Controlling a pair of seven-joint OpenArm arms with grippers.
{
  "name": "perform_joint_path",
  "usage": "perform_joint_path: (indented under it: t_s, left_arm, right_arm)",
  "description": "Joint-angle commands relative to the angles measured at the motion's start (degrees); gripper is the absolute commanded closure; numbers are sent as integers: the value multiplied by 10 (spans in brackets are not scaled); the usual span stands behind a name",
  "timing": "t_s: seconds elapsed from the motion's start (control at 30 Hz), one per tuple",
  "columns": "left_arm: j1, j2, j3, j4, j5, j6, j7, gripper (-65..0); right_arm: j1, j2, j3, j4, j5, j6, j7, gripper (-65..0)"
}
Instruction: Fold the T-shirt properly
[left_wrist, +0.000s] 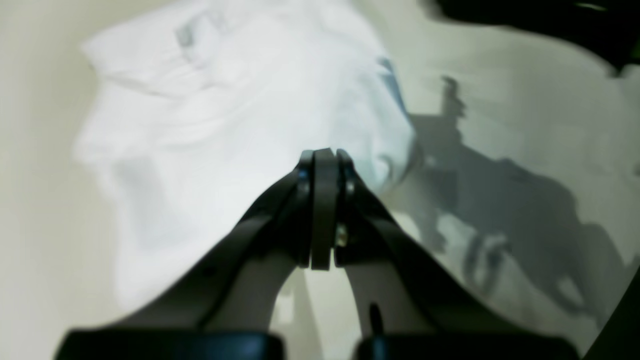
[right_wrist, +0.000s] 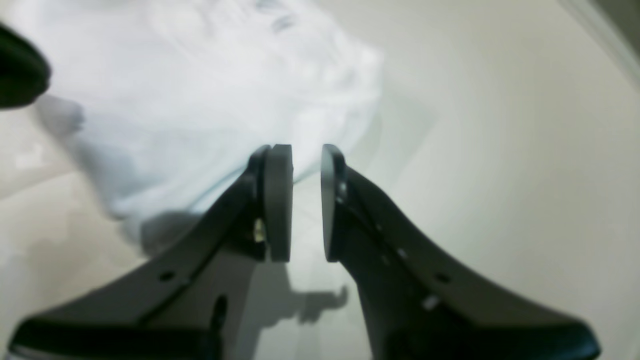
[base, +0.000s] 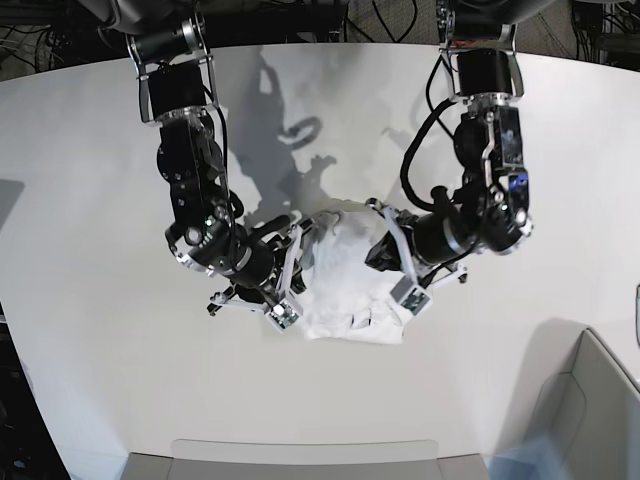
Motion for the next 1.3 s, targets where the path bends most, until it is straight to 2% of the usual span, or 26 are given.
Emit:
perform_joint_path:
  t_s: [0.0, 0.1, 0.2, 0.33, 0.43, 0.6, 0.73, 0.8, 0.9, 1.0, 1.17, 1.27]
  left_arm:
    - [-17, -3, 5, -17, 1, 2, -18, 0]
    - [-27, -2, 13, -95, 5, 2, -51, 0]
    - [-27, -7, 13, -186, 6, 2, -91, 0]
    - [-24, -14, 12, -249, 8, 1, -119, 0]
    - [-21, -16, 6, -202, 5, 1, -104, 0]
    - [-17, -15, 6, -74, 5, 2, -81, 0]
    - [-16, -4, 6, -38, 6, 3, -83, 0]
    - [-12, -4, 6, -22, 6, 26, -84, 0]
    - [27, -10, 6, 15, 8, 87, -105, 0]
    - [89, -46, 7, 75, 8, 131, -160, 0]
    - [182, -107, -5, 153, 8, 186, -239, 0]
    - [243, -114, -44, 176, 8, 216, -292, 0]
  right_arm:
    - [25, -7, 2, -25, 5, -2, 28, -100]
    - [49, -14, 2, -121, 5, -2, 53, -100]
    - [64, -14, 2, -210, 5, -2, 53, -100]
    - [59, -12, 5, -243, 6, -2, 54, -100]
    - [28, -12, 20, -162, 14, -2, 54, -100]
    - [-38, -14, 74, 65, 47, -2, 50, -100]
    - [-78, -8, 111, 171, 46, -2, 4, -100]
    - [-109, 1, 143, 212, 46, -2, -17, -100]
    - [-171, 25, 176, 264, 47, 0, -20, -100]
    - [-239, 49, 186, 306, 47, 0, -20, -100]
    - [-329, 55, 187, 349, 47, 0, -20, -100]
    - [-361, 53, 187, 349, 48, 0, -20, -100]
